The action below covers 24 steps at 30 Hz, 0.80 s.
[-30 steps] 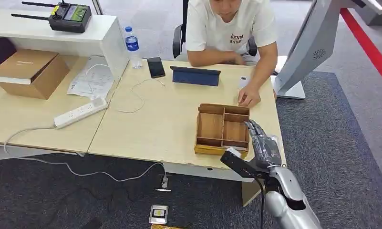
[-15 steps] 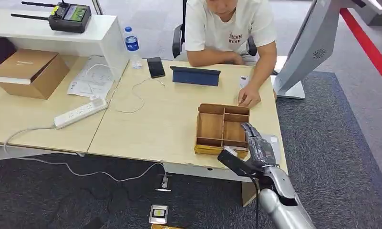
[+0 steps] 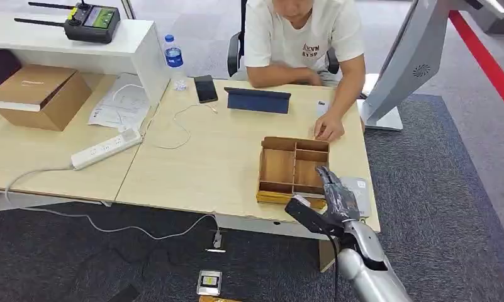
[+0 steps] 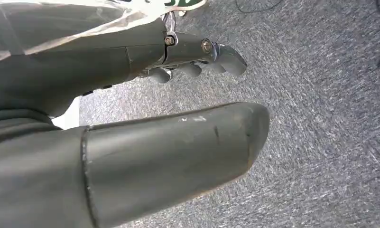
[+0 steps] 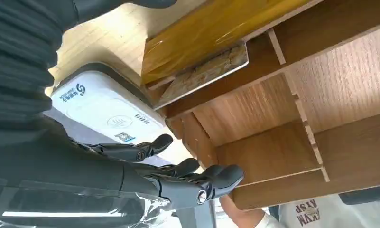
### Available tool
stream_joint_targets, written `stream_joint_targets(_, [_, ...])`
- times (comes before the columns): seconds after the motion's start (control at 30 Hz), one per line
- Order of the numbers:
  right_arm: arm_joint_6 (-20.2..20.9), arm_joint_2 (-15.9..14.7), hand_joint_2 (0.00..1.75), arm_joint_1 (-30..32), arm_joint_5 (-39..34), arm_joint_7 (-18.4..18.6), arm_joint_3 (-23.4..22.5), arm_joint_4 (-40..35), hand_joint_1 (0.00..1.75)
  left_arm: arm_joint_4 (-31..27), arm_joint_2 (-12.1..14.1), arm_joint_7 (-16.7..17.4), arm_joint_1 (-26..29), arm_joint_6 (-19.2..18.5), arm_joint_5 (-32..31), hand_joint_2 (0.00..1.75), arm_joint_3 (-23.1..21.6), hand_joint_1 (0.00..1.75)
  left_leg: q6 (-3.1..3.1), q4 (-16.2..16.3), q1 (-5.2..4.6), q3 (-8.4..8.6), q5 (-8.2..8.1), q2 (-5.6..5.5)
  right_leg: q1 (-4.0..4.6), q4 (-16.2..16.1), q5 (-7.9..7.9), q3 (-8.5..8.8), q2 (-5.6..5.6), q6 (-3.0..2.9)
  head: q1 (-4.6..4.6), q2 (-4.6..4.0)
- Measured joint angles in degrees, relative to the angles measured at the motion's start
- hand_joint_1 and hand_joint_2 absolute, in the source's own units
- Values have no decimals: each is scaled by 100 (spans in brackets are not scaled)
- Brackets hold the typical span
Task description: Pass the card to the sensor for recognition and then transmit it.
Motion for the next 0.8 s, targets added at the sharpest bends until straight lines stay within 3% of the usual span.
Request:
stream_joint_targets(0.2, [2,26,175,-25,-2,0,0,101,0,0,0,-2,1,2,4,0,0,0,0,0,0,0,0,0,0,0,0,0,0,0,0,2])
stream_joint_targets(0.23, [4,24,175,-30,-7,-2,0,120,7,0,0,-2,2,2,4,0,0,0,0,0,0,0,0,0,0,0,0,0,0,0,0,0])
stream_joint_targets(0.27, [4,24,175,-33,-24,-7,0,133,98,0,0,-7,3,4,4,0,0,0,0,0,0,0,0,0,0,0,0,0,0,0,0,2])
stream_joint_targets(0.3, [7,24,175,-39,-46,-9,-2,153,162,0,0,-13,5,9,2,0,0,0,0,0,0,0,0,0,0,0,0,0,0,0,0,2])
stream_joint_targets(0.33, [9,24,175,-44,-52,-11,-4,170,171,0,0,-26,5,17,2,0,0,0,0,0,0,0,0,0,0,0,0,0,0,0,0,0])
stream_joint_targets(0.8, [127,35,175,-84,-238,-120,-48,216,175,0,-4,-26,11,-79,-37,0,0,0,0,0,0,2,1,1,0,0,0,1,0,0,0,0])
